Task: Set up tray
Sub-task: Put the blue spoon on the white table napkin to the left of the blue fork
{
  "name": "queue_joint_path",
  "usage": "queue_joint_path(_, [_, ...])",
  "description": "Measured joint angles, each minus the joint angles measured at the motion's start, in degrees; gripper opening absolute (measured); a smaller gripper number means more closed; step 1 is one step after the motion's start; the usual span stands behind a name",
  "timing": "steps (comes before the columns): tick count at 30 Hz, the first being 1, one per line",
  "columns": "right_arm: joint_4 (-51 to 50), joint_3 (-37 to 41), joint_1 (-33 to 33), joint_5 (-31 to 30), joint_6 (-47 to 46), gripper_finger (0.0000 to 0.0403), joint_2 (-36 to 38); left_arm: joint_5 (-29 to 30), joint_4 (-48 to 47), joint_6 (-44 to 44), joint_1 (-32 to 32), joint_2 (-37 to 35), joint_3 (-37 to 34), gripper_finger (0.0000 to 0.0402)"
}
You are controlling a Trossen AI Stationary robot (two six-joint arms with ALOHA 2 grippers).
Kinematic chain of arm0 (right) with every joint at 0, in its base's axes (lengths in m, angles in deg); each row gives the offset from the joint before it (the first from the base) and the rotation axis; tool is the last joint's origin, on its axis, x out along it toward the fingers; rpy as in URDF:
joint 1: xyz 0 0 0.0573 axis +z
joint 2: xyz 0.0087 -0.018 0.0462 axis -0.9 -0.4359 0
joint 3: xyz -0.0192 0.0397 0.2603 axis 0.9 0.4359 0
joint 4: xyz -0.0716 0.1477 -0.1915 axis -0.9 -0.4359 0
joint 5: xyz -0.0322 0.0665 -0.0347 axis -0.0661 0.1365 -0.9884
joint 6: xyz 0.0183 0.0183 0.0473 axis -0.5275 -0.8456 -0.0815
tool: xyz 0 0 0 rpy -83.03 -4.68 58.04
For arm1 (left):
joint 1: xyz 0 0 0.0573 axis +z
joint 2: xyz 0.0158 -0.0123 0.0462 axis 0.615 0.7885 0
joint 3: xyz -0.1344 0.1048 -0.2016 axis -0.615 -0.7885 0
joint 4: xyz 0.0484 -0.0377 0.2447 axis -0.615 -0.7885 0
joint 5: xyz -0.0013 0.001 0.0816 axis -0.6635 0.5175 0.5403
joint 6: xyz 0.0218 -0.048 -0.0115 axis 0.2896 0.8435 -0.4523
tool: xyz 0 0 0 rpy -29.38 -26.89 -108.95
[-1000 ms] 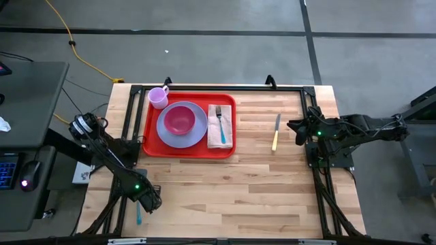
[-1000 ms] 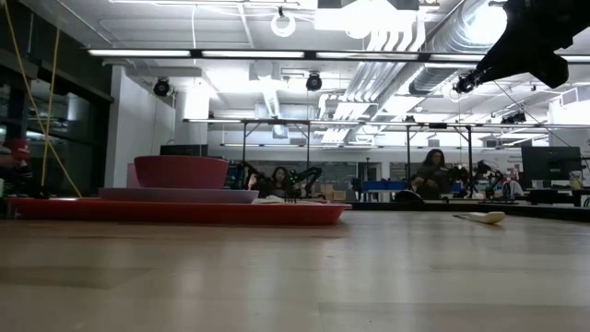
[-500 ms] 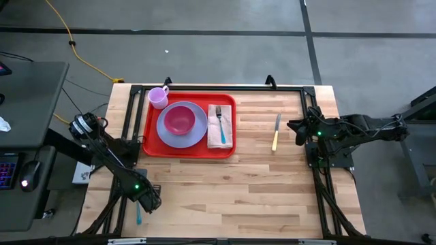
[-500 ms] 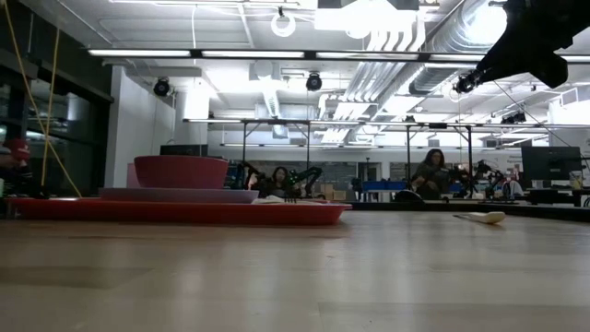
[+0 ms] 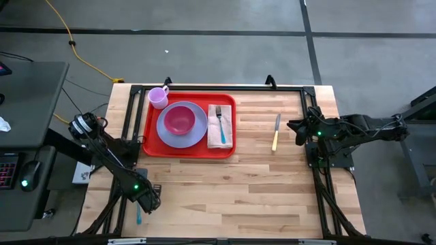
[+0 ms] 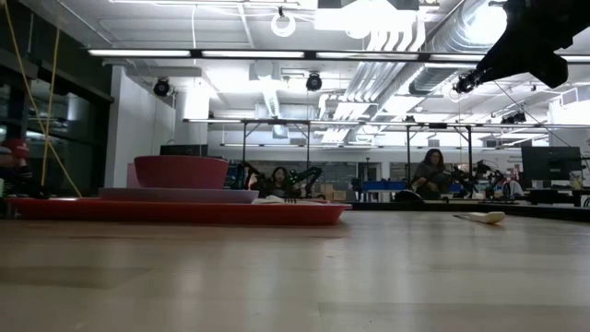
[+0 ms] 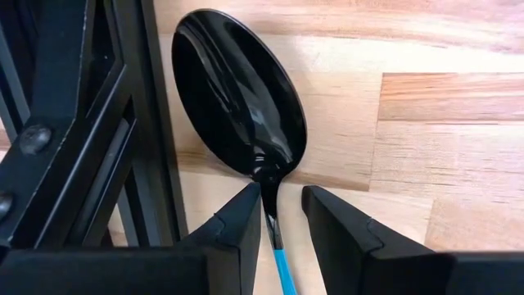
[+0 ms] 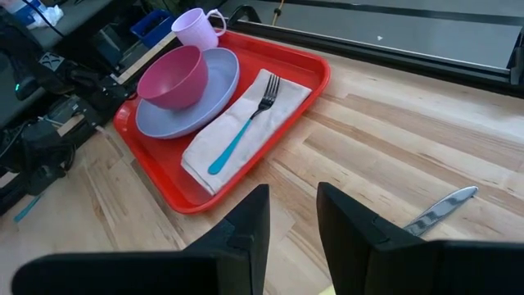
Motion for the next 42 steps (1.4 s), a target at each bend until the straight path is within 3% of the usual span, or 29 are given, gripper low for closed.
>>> queue_joint_path(7, [0.03,0.00,0.00,0.00,0.00,0.0082,0.00,0.46,-0.14,-0.17,0.00,-0.01,0.52,0.0138])
queue_joint_path(16, [1.64,-0.02,0.00,0.02,0.00,0.0082,0.00,9.90,-1.51,3.08,1.05,0.43,3.84,0.0138])
queue_joint_path(36, [2.55,-0.04,0.00,0.26,1.31,0.0082,1.42,7.12,1.21,1.75,1.18,0.35,4.87,0.0136])
queue_joint_path(42, [2.62,-0.04,0.02,0.28,1.93,0.0082,1.60,7.60,2.30,1.51,1.22,1.52,5.15,0.0087])
